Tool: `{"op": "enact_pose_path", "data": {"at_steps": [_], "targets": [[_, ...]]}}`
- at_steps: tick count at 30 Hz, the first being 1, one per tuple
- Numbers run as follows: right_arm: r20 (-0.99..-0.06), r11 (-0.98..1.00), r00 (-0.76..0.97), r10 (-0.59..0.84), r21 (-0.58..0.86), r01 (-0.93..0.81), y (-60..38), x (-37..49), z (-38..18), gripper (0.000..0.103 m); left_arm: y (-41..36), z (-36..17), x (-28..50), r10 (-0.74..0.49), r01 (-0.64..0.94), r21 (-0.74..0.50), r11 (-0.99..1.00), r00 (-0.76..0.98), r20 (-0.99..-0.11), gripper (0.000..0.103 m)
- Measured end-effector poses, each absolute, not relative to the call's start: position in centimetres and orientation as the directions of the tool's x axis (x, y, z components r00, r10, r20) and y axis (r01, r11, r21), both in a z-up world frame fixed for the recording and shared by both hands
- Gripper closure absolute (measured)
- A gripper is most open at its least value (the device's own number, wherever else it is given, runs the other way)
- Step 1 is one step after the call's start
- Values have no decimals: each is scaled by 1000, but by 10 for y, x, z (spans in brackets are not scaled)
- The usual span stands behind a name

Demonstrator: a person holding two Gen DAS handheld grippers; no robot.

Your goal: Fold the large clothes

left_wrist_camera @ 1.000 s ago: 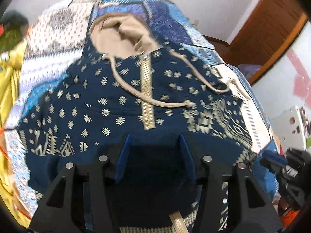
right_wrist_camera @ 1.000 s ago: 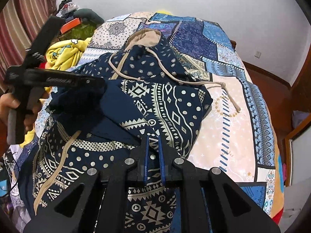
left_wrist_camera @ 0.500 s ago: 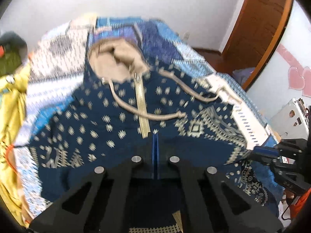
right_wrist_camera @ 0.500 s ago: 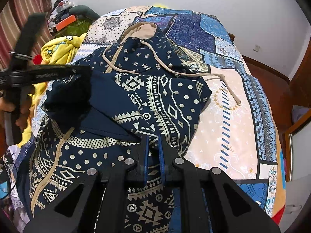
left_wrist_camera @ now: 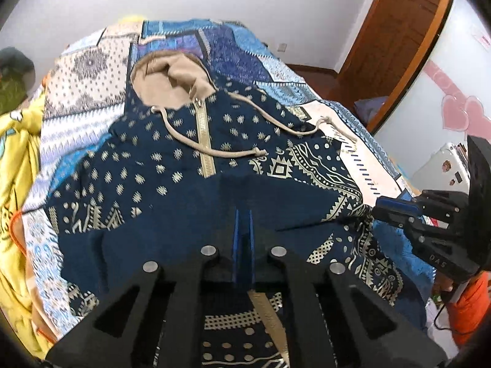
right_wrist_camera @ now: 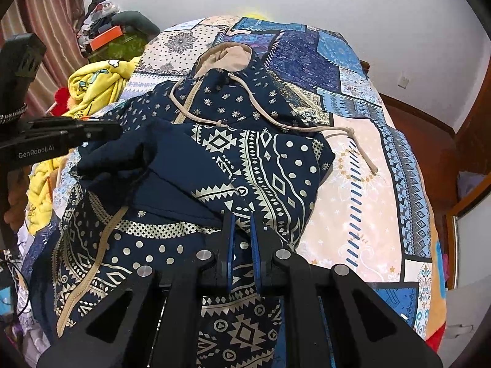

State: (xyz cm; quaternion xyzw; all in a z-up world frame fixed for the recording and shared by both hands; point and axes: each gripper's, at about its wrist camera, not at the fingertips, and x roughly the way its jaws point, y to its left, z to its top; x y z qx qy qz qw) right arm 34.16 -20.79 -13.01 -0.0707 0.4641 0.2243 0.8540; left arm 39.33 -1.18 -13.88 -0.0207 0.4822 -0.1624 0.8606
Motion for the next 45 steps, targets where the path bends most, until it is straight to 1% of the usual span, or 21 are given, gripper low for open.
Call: {"op": "enact_pose_path", "data": {"at_steps": [2,4,6,8,10,14,17,18,19,20,21,26,30,34,36,38,39,41,43,45], "targets": [[-829,893,469,305,78,-443,-208,342,-132,94,-14,-142,399,-303,239,-212,948,467,-831,88],[-834,896,465,297,75,-438,-208,344,-136,94,-14,-144,407,-325,202,-260,944,453,-830,72],[-838,897,460,293,74,-437,-209,344,-138,94,-13,-148,417,-365,148,-335,931,427,-827,67],[-841,897,457,291,74,-435,-209,346,-141,94,-15,-156,430,-419,91,-418,904,390,-820,66],[-838,896,454,303,87,-436,-210,346,-142,94,-19,-167,441,-442,38,-458,888,349,-826,65],[-825,888,452,339,121,-444,-214,346,-140,94,-29,-194,461,-406,-54,-439,897,294,-865,65],[-813,881,456,362,138,-452,-218,343,-139,94,-25,-205,465,-414,-115,-471,874,330,-849,65],[-811,880,457,365,140,-454,-218,343,-139,94,-24,-206,465,-409,-125,-473,872,343,-845,71],[-809,878,457,370,144,-457,-220,342,-138,94,-24,-206,465,-384,-128,-453,882,362,-849,89],[-807,877,457,375,148,-458,-221,341,-138,94,-24,-205,465,-356,-128,-428,895,374,-856,99],[-805,876,458,378,151,-459,-222,341,-137,94,-24,-204,463,-336,-123,-409,904,388,-858,103],[-786,872,476,394,155,-465,-229,338,-132,94,-13,-190,446,-340,-82,-417,905,451,-825,103],[-771,867,484,413,170,-469,-232,337,-129,94,-7,-167,424,-349,-6,-408,913,507,-788,103],[-756,857,484,440,192,-478,-231,336,-125,94,-8,-149,403,-351,93,-357,930,516,-781,103],[-761,860,487,429,178,-479,-226,337,-124,93,-4,-143,393,-321,123,-302,945,520,-792,103],[-770,861,488,411,152,-486,-218,339,-123,93,5,-140,382,-287,132,-257,957,535,-794,101],[-774,860,487,405,141,-490,-213,340,-123,93,11,-140,378,-278,133,-245,960,535,-798,97],[-780,855,483,397,123,-503,-203,343,-123,93,27,-143,371,-263,123,-233,965,530,-806,88],[-789,849,478,386,101,-519,-189,348,-122,93,45,-145,366,-242,95,-227,969,533,-811,70],[-794,841,475,378,81,-534,-179,351,-123,93,65,-148,362,-224,56,-230,972,536,-814,65]]}}
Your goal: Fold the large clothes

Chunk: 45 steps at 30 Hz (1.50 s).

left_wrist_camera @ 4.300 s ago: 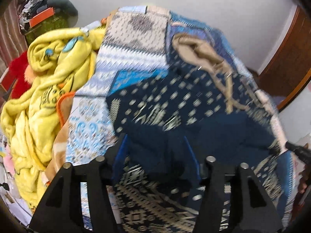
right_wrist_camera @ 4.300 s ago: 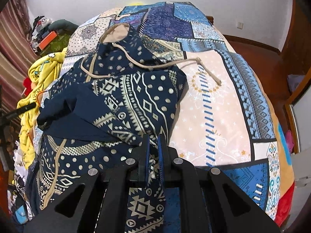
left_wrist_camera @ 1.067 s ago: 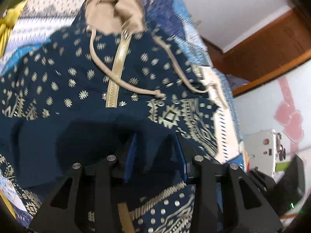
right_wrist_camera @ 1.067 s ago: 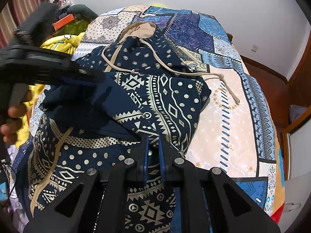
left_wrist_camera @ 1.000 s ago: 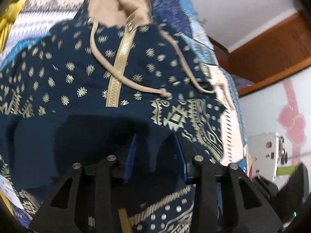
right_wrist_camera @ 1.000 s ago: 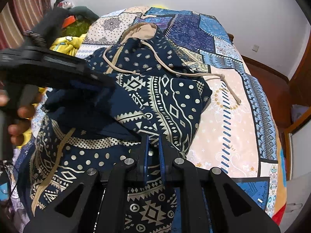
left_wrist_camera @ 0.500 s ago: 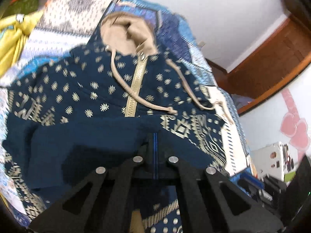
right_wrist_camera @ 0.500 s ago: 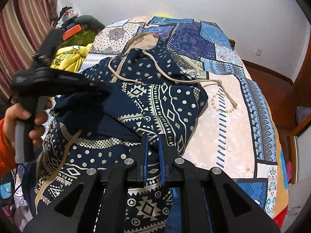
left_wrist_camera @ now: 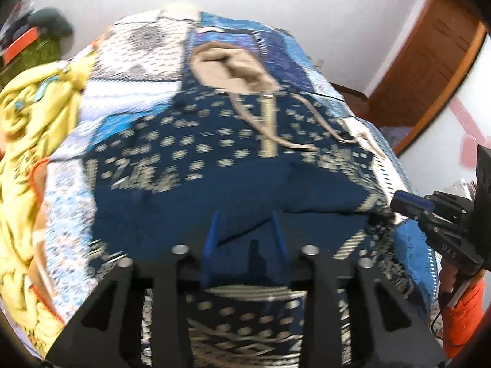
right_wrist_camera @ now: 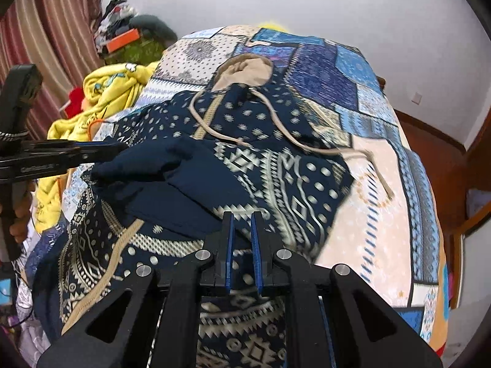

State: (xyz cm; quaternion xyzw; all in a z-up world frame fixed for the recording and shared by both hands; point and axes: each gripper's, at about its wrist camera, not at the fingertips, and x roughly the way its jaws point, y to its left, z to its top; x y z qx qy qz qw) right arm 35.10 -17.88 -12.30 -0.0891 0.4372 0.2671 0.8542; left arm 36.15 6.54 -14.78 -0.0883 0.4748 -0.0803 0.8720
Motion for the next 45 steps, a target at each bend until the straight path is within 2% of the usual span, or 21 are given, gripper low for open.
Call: {"op": "enact_pose_path", "data": {"at_steps": [5,8,12,20,27,34,38,45], "targets": [[-821,816,448,354,37,-577,-148,365,-135,93,116,-155,358,-194,-37,-249,968,522,-831,65],[-855,820,430,291,-9,-573,-141,374,-152,93,140,-158,356,-199,-80,-278,957,516,-833,61],[-883,819,404,237,-42,-572,-143,378,-175,93,167,-167,361,-218,-133,-324,937,504,-836,56],[-885,817,410,222,-61,-574,-145,374,-183,92,192,-210,391,-299,-242,-426,872,426,-854,56],[-887,820,410,213,-66,-569,-147,378,-183,92,190,-224,412,-160,-270,-288,919,411,-897,56],[-879,817,446,171,-126,-562,-149,372,-180,92,184,-219,416,-100,-231,-213,949,420,-902,54],[-876,820,451,172,-126,-558,-153,370,-180,91,185,-226,417,-105,-230,-213,950,408,-907,47],[-878,848,416,235,-24,-530,-179,380,-181,90,187,-255,418,-174,-271,-282,920,363,-916,42]]}}
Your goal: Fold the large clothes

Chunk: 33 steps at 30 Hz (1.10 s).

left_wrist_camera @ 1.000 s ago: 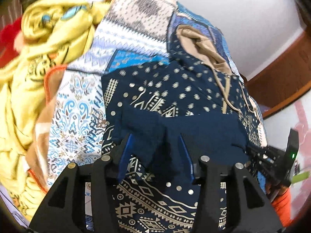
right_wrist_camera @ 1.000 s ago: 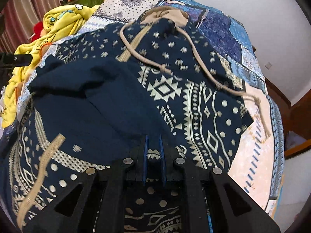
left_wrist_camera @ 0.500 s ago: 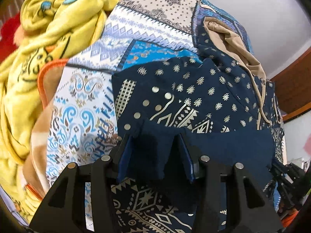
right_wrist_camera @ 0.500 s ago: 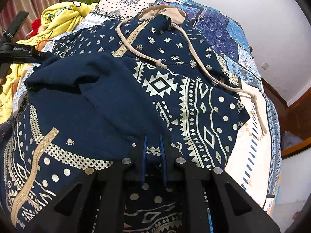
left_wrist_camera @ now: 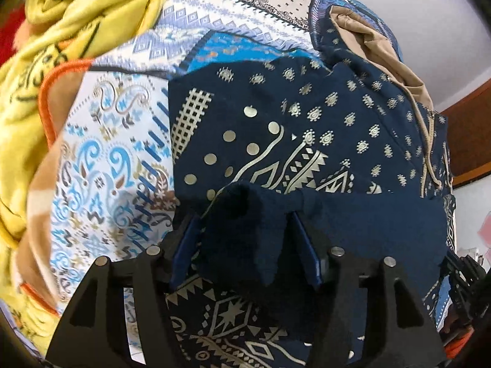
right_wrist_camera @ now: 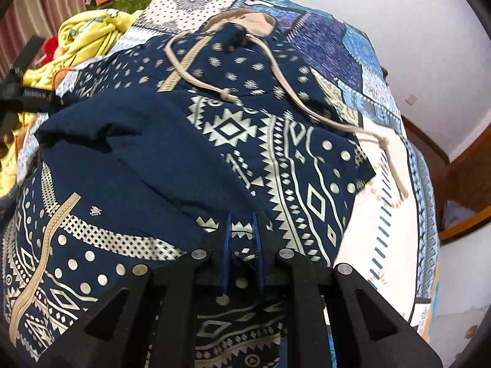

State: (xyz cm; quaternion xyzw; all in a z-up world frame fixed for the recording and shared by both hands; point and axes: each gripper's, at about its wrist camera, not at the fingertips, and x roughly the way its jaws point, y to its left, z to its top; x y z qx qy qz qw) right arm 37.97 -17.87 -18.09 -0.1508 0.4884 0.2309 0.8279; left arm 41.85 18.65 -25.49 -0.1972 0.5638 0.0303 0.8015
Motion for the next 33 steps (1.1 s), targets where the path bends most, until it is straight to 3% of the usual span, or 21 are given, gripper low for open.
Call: {"op": "enact_pose_path", "data": {"at_steps": [2,4,5,6,9,16,24,33], "targets": [[-877,857,396,273,35,-514,-191,383,-181,89,181,-258,418,-153,-255,-259,932,370,-916,41],[-876,875,404,263,40,-482,-198,385,-181,77,172,-259,419,-121,-237,-221,946,376,-919,40],[-874,896,444,197,-23,-443,-203,386,-182,40,168,-260,419,-103,-223,-199,954,377,-920,40],[-865,906,477,159,-64,-419,-208,385,-184,13,165,-260,419,-94,-214,-186,959,379,-920,40],[-887,914,415,204,21,-405,-226,386,-194,12,166,-262,419,-105,-217,-202,955,390,-915,40],[-890,905,422,170,-28,-423,-229,369,-192,12,176,-245,404,-114,-221,-217,951,402,-909,41],[-797,854,469,380,107,-509,-198,364,-134,12,172,-190,379,-117,-145,-212,966,486,-866,41],[-816,755,349,460,152,-638,-116,399,-143,12,160,-173,367,-133,-89,-209,974,522,-843,41]]}}
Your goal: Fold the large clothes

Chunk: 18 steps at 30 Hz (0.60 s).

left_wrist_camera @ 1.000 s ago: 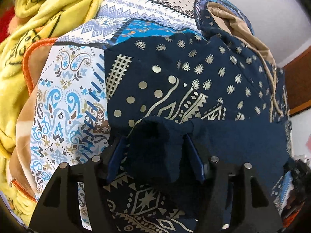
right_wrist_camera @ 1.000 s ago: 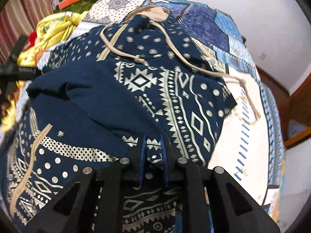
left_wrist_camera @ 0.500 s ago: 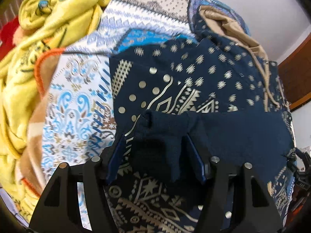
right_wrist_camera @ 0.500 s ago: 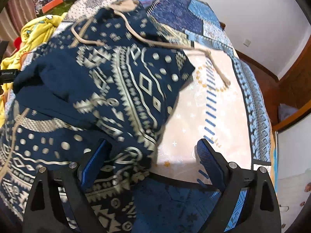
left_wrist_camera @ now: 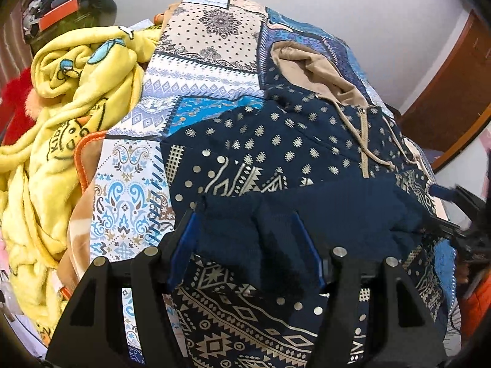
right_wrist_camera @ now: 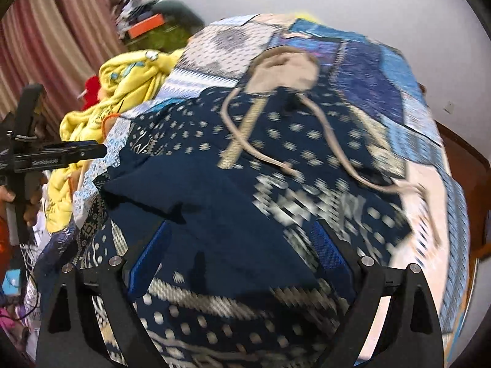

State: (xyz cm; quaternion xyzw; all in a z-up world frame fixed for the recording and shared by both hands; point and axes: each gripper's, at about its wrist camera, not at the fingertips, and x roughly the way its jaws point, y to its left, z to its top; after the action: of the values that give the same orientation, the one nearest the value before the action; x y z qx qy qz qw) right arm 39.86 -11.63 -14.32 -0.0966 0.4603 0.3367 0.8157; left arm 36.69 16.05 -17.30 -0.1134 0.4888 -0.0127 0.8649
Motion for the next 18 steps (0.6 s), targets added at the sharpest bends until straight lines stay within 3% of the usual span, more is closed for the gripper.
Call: {"op": "enact_pose_path", "data": {"at_steps": [7,10,13,15,18], "targets": [[-846,732,238,477,232,-641,-87,422,-171,15,163,-178,362,-144,-77,-213,974,517,-844,41],[-843,735,218,491,266,-624,-85,424,-176,27,164,-182,360,-131,-74,-195,978,512,-849,41],[-830,730,228,510,277,-625,-87,420,-174,43,162,-185,359,-123,-70,-183,981,507,-853,41],[-815,705,204,542,308,-638,-88,416,-169,69,160,-185,358,-127,-66,-186,980,507,-853,41],[-799,670,170,576,343,-658,-88,408,-164,87,156,-182,359,-134,-61,-191,980,512,-848,41]]}}
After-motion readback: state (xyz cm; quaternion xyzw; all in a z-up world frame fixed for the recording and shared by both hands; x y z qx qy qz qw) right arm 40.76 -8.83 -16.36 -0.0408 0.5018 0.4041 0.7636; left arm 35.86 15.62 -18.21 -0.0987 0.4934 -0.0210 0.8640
